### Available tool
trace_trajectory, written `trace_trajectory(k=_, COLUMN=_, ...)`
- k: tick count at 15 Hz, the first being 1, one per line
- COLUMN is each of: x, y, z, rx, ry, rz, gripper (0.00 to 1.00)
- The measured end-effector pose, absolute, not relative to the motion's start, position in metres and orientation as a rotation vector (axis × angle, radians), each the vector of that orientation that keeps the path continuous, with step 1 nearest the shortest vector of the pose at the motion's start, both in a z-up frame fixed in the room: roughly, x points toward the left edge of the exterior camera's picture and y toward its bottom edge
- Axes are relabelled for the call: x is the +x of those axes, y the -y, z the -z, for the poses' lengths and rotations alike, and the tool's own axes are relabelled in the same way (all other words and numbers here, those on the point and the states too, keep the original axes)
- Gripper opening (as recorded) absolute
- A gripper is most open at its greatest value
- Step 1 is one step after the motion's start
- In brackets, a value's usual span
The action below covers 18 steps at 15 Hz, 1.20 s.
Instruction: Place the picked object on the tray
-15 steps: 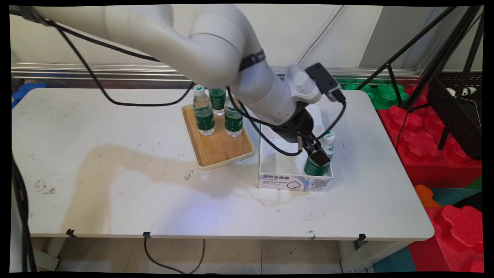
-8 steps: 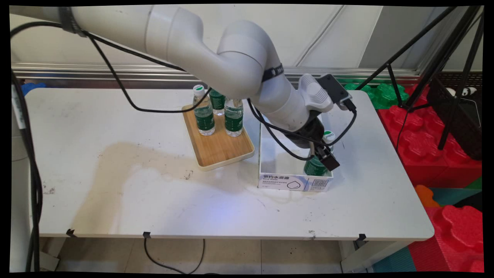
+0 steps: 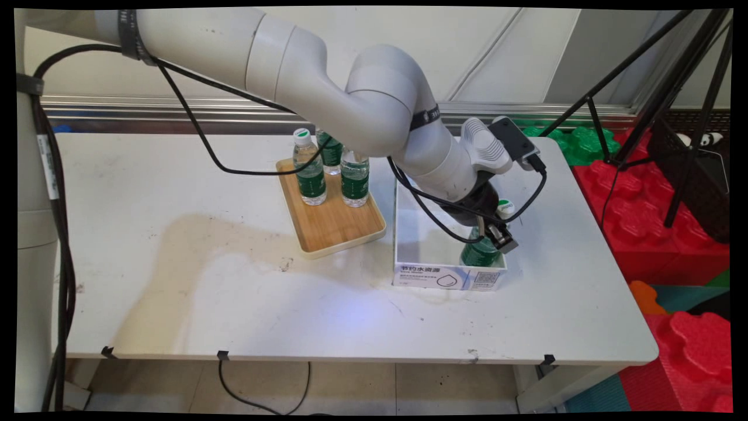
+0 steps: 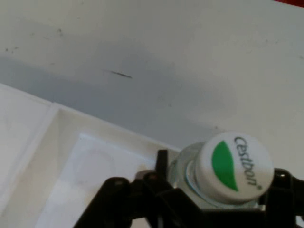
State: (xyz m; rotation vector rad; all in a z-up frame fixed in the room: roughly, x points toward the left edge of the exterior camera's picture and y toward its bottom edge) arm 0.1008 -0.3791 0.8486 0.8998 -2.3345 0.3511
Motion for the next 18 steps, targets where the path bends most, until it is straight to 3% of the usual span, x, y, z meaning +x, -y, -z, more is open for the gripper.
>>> trace_trajectory(k=8, x=0.111, y=0.376, z=-0.874, rx=0.895, ry=2.304, rz=-0.408, gripper=0.0)
trace_trajectory(k=18, x=0.171, y=0.342, z=-0.963, rx=0.883, ry=2.233, rz=-0.528, gripper=0.0)
